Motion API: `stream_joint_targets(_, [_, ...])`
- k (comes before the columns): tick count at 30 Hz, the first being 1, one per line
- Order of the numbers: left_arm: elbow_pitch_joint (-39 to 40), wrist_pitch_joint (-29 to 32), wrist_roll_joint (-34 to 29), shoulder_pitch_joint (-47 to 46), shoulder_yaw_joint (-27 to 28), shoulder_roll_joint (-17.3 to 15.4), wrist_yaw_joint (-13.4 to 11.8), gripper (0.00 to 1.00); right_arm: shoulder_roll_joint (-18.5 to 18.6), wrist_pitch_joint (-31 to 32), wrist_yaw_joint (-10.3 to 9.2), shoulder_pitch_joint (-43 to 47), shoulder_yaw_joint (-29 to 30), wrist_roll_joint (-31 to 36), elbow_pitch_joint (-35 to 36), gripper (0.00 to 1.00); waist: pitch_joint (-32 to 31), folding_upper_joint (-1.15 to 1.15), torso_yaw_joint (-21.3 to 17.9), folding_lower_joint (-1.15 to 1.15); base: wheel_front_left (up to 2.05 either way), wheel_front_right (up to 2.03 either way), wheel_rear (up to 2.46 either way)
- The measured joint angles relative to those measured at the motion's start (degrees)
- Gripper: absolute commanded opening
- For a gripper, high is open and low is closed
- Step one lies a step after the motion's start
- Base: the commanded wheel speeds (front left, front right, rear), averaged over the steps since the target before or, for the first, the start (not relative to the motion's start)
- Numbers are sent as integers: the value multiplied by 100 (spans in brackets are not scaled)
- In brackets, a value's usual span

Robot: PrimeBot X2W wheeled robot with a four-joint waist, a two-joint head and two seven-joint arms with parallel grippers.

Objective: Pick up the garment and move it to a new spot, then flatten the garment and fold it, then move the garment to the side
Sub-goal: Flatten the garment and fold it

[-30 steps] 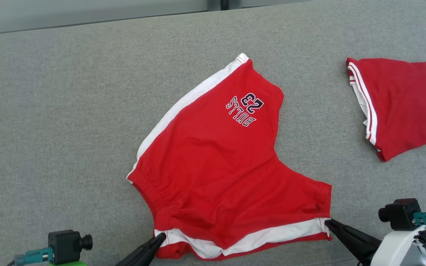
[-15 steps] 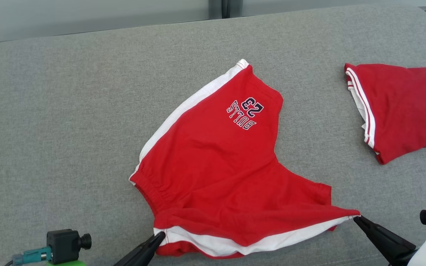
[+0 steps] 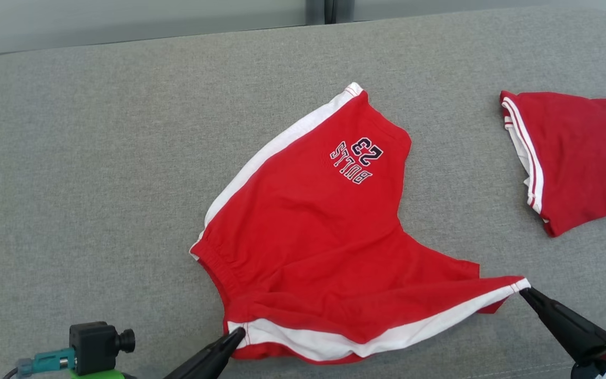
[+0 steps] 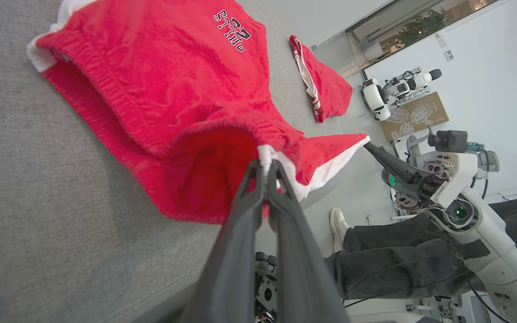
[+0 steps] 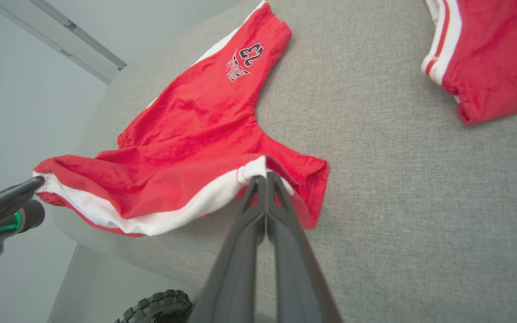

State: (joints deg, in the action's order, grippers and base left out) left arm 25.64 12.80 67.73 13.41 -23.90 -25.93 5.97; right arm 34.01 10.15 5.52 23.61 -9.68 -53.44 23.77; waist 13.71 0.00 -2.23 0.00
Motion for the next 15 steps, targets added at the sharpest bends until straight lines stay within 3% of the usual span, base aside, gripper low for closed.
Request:
stream_joint_targets(4, [129,136,-1,-152,-45,-27,-1,0,77,31,2,-275,43,-7,85,0,115,0,46,0,0,0,0])
stream_joint_targets(11, [355,419,-57,-1015,-30,-55,-1,0,260,159,44,-1616,269,1,193,0,481,0,236,0,0,0,0])
stream_joint_targets(15, [245,552,157,-1513,-42,142,-89,0,225,205,41,-2399,345,1,52,0,677,0,443,0,0,0,0])
